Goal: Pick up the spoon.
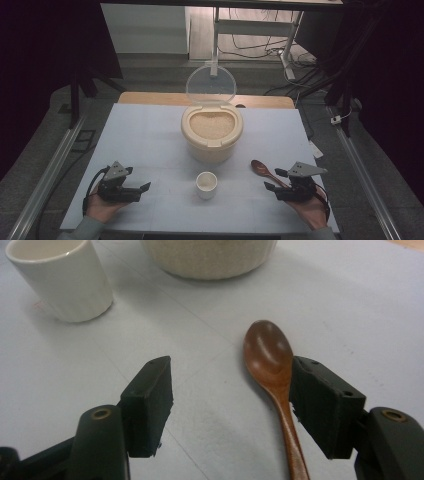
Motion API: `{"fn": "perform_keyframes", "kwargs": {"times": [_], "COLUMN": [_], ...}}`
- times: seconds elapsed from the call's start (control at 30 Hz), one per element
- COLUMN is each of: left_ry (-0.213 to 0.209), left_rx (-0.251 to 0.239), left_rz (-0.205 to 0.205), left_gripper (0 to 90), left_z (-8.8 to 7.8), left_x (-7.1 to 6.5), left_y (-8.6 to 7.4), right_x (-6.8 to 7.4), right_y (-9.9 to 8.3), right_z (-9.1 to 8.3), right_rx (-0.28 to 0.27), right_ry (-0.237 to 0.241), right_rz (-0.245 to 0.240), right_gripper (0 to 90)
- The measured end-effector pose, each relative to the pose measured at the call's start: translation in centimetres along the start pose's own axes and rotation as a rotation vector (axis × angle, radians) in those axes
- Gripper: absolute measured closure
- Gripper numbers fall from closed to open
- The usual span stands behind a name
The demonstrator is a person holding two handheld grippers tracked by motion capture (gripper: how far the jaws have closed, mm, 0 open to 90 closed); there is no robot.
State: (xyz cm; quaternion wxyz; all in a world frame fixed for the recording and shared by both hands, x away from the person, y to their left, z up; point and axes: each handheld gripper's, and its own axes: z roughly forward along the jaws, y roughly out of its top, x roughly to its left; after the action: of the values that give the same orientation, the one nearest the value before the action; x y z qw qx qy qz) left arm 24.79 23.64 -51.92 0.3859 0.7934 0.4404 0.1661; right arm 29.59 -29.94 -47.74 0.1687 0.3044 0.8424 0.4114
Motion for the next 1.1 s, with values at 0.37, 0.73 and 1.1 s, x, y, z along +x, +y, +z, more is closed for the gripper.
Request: {"fn": "perform_keyframes", "kwargs": {"times": [0.37,0.73,1.1], "left_ry": [-0.003,-0.002,-0.002], "left_rx": [0.004,0.012,0.021], "left_rz": [-0.006,-0.003,0.012], "left_gripper": [12.2,12.1,12.1], "left_z": [0.0,0.1,0.3], "left_x": [0.1,0.2,0.1], "left_y": [0.0,-0.1,0.0], "right_x": [-0.9,-2.3,-3.8], "right_y": [3.2,5.0,3.6], "right_z": [-1.0,-0.9,-0.9], "right_rx": [0.191,0.321,0.391], "right_ry": [-0.007,-0.021,-0.022], "right_rz": [0.017,0.032,0.051], "right_gripper": [35.2,35.3,36.2]}}
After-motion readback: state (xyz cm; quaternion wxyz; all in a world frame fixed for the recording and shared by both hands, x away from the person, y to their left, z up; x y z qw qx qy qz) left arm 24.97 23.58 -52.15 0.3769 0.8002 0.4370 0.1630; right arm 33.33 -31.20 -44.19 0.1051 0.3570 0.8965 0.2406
